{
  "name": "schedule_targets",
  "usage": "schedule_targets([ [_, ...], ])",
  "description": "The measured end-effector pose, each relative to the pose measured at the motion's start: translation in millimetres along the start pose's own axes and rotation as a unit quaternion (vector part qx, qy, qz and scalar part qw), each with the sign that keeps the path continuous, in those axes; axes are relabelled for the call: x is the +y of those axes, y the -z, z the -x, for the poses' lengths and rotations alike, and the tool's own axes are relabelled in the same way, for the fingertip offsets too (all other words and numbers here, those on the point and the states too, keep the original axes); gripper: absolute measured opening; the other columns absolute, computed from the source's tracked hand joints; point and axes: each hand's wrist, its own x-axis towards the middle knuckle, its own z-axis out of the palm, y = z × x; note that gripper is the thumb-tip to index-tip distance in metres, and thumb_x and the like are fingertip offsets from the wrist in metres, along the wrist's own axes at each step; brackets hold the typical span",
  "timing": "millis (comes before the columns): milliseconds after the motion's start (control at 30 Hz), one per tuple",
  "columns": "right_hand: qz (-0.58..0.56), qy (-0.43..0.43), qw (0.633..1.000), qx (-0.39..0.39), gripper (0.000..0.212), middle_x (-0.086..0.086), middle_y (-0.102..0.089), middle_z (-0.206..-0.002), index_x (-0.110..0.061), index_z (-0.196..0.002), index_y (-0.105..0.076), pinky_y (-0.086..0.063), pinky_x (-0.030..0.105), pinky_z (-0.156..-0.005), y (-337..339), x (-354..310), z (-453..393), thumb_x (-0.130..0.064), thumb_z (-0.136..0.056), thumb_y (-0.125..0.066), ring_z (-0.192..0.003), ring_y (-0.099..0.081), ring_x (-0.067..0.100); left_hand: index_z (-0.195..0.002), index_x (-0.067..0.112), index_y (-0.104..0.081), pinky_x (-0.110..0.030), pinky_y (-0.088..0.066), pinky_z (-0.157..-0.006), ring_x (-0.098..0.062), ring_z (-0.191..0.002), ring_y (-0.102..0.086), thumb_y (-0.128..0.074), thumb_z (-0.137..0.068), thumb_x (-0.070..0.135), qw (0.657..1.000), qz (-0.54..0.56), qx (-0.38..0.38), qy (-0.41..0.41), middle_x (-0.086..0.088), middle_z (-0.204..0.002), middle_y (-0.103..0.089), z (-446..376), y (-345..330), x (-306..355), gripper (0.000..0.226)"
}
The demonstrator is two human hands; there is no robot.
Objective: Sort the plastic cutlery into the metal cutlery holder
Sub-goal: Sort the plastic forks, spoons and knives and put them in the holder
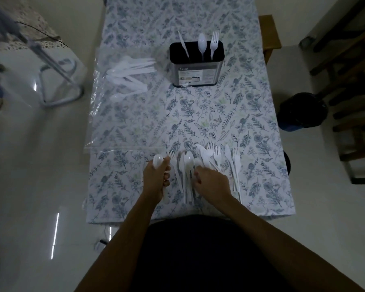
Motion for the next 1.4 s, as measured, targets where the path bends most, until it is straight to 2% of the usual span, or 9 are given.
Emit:
schedule_targets([
  [233,0.029,-0.065,0.997,0.039,0.037,0.002,-0.07,-0.086,-0.013,-0.103,-0.054,-0.044,0.03,-0.059,0.0,6.2,-0.1,-0.05,-0.098,-0.046,-0.071,-0.07,0.023,-0.094,0.011,-0.061,-0.022,-0.034,-0.043,-0.009,-0.049,-0.045,-0.074,-0.093,0.029,1.0,0.004,-0.014,0.005,-0.002,-0.071,-0.059,2.4,-3.5,-1.6,0.022],
  [567,0.018,-0.096,0.995,0.004,0.038,0.001,-0.067,-0.08,-0.015,-0.095,-0.055,-0.043,0.03,-0.059,2.2,12.5,6.4,-0.051,-0.101,-0.043,-0.067,-0.07,0.022,-0.105,0.007,-0.063,-0.026,-0.042,-0.047,-0.013,-0.054,-0.053,-0.075,-0.091,0.035,0.999,-0.011,-0.04,0.023,-0.007,-0.077,-0.064,2.8,-17.9,-2.7,0.033],
  [667,0.015,-0.095,0.995,0.018,0.031,0.001,-0.07,-0.082,-0.015,-0.097,-0.057,-0.041,0.028,-0.058,9.0,7.9,8.4,-0.044,-0.1,-0.046,-0.068,-0.069,0.021,-0.113,0.007,-0.064,-0.03,-0.051,-0.054,-0.019,-0.067,-0.063,-0.075,-0.091,0.034,0.997,-0.031,-0.067,0.016,-0.008,-0.086,-0.069,4.0,-21.3,-6.1,0.038],
  [767,-0.018,-0.063,0.997,0.03,0.029,0.0,-0.07,-0.082,-0.018,-0.099,-0.06,-0.052,0.03,-0.063,16.6,-5.1,7.9,-0.045,-0.097,-0.049,-0.072,-0.069,0.021,-0.118,0.006,-0.064,-0.038,-0.06,-0.069,-0.026,-0.084,-0.073,-0.079,-0.087,0.037,0.993,-0.044,-0.106,0.013,-0.007,-0.094,-0.075,6.3,-28.7,-6.1,0.046],
  [867,-0.052,-0.021,0.998,0.04,0.037,-0.003,-0.071,-0.08,-0.021,-0.099,-0.062,-0.058,0.035,-0.066,19.3,-19.6,6.0,-0.054,-0.096,-0.046,-0.071,-0.069,0.019,-0.114,0.009,-0.067,-0.045,-0.062,-0.08,-0.03,-0.093,-0.075,-0.069,-0.096,0.022,0.993,-0.038,-0.11,0.025,-0.012,-0.102,-0.077,6.3,-32.7,-8.8,0.022],
  [967,-0.026,-0.011,0.997,0.07,0.04,-0.003,-0.07,-0.076,-0.019,-0.098,-0.061,-0.057,0.033,-0.06,18.0,-14.7,2.2,-0.053,-0.099,-0.039,-0.065,-0.068,0.018,-0.115,0.004,-0.063,-0.043,-0.061,-0.071,-0.033,-0.087,-0.073,-0.057,-0.101,0.013,0.995,-0.051,-0.077,0.021,-0.021,-0.103,-0.074,0.9,-26.0,-12.1,0.018],
  [1033,0.002,-0.021,0.998,0.055,0.034,-0.002,-0.068,-0.074,-0.019,-0.096,-0.058,-0.056,0.031,-0.058,14.6,-4.4,0.1,-0.046,-0.101,-0.038,-0.063,-0.068,0.018,-0.11,0.001,-0.062,-0.04,-0.059,-0.062,-0.03,-0.071,-0.07,-0.052,-0.102,0.009,0.998,-0.024,-0.047,0.031,-0.025,-0.093,-0.071,-0.9,-19.7,-10.4,0.015],
  [1167,-0.009,-0.039,0.999,-0.009,0.025,0.001,-0.068,-0.081,-0.017,-0.098,-0.057,-0.054,0.034,-0.065,7.0,0.2,0.3,-0.038,-0.1,-0.043,-0.071,-0.068,0.024,-0.1,0.007,-0.058,-0.031,-0.05,-0.053,-0.015,-0.051,-0.055,-0.044,-0.106,0.012,0.997,0.043,-0.022,0.065,-0.009,-0.071,-0.06,0.5,-18.4,-3.5,0.016],
  [1400,-0.06,-0.098,0.993,0.005,0.025,-0.003,-0.067,-0.077,-0.017,-0.094,-0.063,-0.054,0.03,-0.061,2.2,6.8,0.1,-0.039,-0.096,-0.051,-0.065,-0.065,0.016,-0.118,-0.001,-0.058,-0.034,-0.051,-0.055,-0.019,-0.055,-0.055,-0.07,-0.093,0.008,0.996,0.028,-0.057,0.056,-0.013,-0.073,-0.06,-1.0,-17.0,-6.5,0.029],
])
